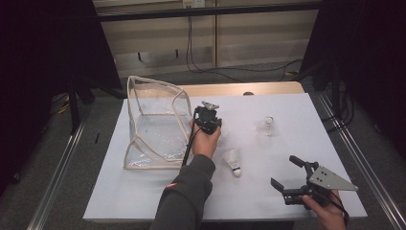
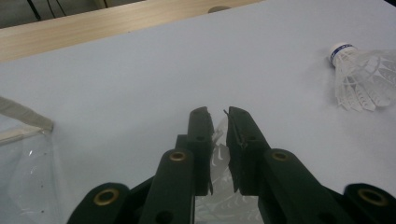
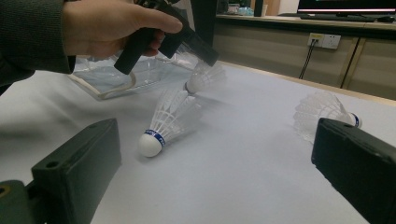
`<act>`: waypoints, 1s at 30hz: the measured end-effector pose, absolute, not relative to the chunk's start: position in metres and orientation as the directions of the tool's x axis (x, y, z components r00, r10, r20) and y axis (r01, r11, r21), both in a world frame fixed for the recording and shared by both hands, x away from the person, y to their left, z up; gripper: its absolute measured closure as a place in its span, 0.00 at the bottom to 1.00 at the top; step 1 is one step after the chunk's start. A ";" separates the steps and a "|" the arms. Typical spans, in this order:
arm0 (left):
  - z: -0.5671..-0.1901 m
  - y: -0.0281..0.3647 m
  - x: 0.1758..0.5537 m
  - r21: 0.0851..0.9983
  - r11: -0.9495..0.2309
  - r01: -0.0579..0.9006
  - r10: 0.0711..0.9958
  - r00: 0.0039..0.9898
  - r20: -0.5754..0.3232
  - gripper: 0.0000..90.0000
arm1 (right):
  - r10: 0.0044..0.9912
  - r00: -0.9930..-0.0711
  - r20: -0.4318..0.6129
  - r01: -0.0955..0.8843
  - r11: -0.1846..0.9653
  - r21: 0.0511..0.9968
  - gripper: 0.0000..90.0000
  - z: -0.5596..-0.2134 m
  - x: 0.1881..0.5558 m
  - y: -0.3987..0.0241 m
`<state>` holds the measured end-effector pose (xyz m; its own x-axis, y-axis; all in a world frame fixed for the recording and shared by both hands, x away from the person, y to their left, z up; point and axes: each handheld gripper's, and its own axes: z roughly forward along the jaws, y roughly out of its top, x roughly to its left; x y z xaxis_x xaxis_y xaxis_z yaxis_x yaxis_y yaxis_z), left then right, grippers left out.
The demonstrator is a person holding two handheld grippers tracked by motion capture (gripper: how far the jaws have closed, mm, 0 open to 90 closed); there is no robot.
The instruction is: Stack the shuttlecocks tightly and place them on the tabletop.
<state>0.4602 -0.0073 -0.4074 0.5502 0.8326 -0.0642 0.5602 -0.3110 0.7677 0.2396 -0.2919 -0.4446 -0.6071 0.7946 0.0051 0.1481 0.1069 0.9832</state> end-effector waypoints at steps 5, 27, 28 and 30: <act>-0.409 -0.008 0.461 0.767 -0.308 0.563 0.837 0.544 -0.063 0.88 | 0.794 -0.608 0.006 0.149 0.106 0.983 0.01 -0.445 0.239 -0.292; -0.403 0.001 0.460 0.755 -0.329 0.567 0.858 0.514 -0.012 0.98 | 0.793 -0.610 0.007 0.148 0.104 0.983 0.01 -0.444 0.239 -0.292; -0.402 0.001 0.460 0.755 -0.327 0.568 0.859 0.511 -0.012 0.98 | 0.793 -0.609 0.007 0.146 0.104 0.984 0.01 -0.444 0.239 -0.291; -0.401 0.002 0.460 0.756 -0.323 0.569 0.862 0.507 -0.012 0.98 | 0.792 -0.611 0.007 0.147 0.104 0.984 0.01 -0.445 0.240 -0.291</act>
<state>0.4600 0.0025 -0.4014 0.5067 0.8621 -0.0124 0.5688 -0.3234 0.7562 0.2396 -0.2913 -0.4445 -0.6108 0.7918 0.0074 0.1472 0.1044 0.9836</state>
